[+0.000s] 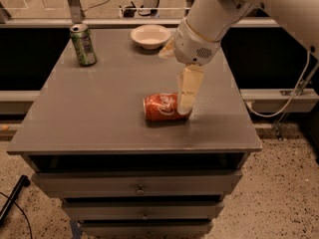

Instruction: Knock coke can over

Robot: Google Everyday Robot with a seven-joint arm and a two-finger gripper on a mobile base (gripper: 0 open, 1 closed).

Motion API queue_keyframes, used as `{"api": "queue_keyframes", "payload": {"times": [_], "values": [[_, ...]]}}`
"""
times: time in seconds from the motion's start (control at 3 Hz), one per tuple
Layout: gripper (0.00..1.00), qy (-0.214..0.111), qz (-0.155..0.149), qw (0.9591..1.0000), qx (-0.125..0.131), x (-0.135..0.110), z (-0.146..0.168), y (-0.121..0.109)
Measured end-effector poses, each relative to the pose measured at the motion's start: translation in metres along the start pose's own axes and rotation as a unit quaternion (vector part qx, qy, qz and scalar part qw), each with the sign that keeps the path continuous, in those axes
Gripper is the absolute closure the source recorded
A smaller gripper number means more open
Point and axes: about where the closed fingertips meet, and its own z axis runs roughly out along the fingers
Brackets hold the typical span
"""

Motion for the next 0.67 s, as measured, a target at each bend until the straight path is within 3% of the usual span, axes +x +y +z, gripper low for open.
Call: {"api": "queue_keyframes", "payload": {"times": [0.33, 0.67], "values": [[0.00, -0.018, -0.030, 0.9991, 0.025, 0.0059, -0.0263, 0.0009], [0.00, -0.018, -0.030, 0.9991, 0.025, 0.0059, -0.0263, 0.0009]]}}
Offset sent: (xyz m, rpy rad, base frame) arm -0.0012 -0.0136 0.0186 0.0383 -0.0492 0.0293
